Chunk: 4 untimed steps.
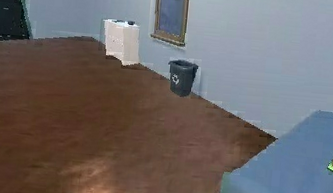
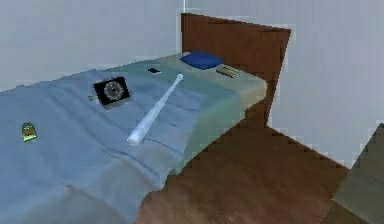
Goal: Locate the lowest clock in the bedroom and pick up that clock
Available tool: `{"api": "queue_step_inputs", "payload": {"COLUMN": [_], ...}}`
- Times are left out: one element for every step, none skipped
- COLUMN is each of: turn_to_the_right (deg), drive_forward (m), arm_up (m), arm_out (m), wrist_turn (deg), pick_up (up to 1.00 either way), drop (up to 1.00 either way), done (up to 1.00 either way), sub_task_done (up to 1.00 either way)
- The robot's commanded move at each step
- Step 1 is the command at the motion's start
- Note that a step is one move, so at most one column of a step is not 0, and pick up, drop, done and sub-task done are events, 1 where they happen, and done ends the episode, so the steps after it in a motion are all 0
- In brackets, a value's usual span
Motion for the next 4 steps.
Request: {"api": "queue_step_inputs", "payload": {"turn_to_the_right": [-33.0, 0.0, 0.0, 0.0], "drive_forward": [0.00, 1.00, 1.00, 0.50], "arm_up": [0.00, 0.00, 0.00, 0.00], "arm_out": [0.00, 0.00, 0.00, 0.00], "wrist_turn": [0.0, 0.0, 0.0, 0.0], "pick_up": [0.00, 0.00, 0.00, 0.00], "drop": [0.00, 0.00, 0.00, 0.00], "done": [0.00, 0.00, 0.00, 0.00], "sub_task_done": [0.00, 0.00, 0.00, 0.00]}}
